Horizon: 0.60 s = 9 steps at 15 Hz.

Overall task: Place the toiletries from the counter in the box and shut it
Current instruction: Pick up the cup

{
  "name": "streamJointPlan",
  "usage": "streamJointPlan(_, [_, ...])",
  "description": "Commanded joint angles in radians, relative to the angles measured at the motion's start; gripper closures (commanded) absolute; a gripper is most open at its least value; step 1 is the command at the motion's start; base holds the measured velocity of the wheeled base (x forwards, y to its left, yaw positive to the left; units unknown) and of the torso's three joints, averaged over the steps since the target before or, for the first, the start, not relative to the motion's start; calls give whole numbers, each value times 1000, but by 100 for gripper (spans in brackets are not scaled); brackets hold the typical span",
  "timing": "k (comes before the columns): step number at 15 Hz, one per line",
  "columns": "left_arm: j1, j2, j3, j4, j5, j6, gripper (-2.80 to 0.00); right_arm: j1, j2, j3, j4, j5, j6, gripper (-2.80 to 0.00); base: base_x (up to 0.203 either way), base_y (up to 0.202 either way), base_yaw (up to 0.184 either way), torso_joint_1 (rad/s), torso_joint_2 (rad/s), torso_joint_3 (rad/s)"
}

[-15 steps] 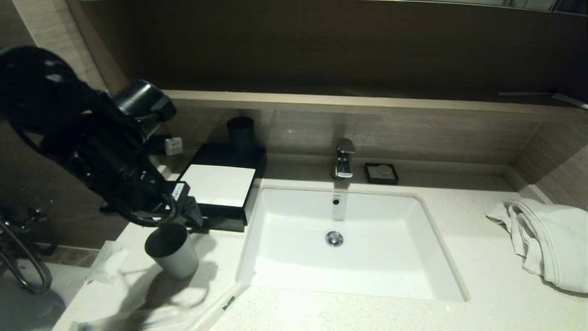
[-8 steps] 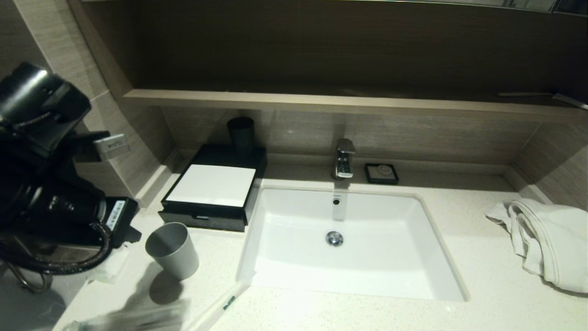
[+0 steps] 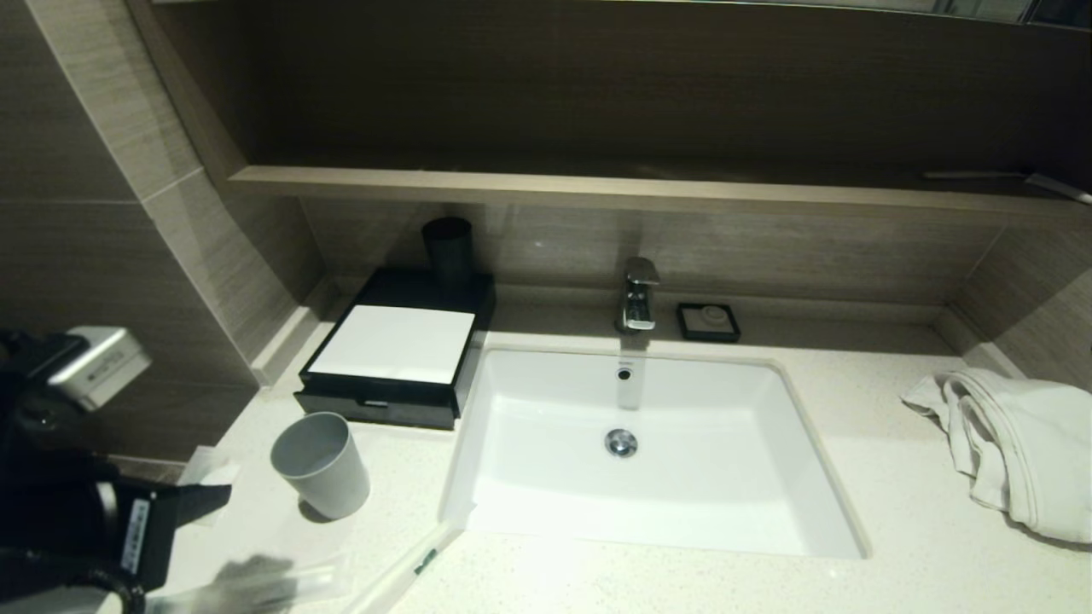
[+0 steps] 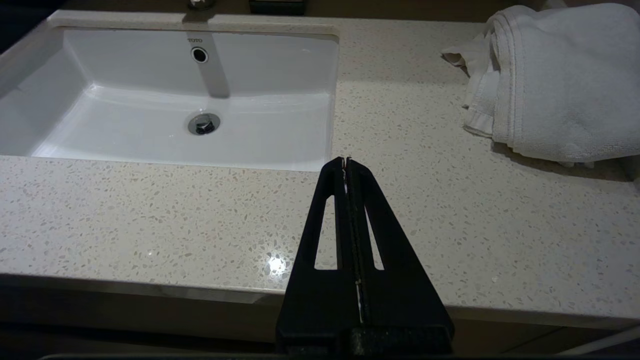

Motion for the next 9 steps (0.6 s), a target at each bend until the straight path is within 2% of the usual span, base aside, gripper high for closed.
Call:
streamJointPlan(1, [1,-84,69,-13,0,0,0,0,0,0,0,0,0,0,0,0,0,0,0,0])
streamJointPlan(3, [1,-105,162,-81,0,0,0,0,0,0,0,0,0,0,0,0,0,0,0,0])
streamJointPlan(6, [0,-99,316,-308,-2,1,0,0,0,0,0,0,0,0,0,0,0,0,0,0])
streamJointPlan(9, [-1,-70,407,-442,-2,10,0,0,0,0,0,0,0,0,0,0,0,0,0,0])
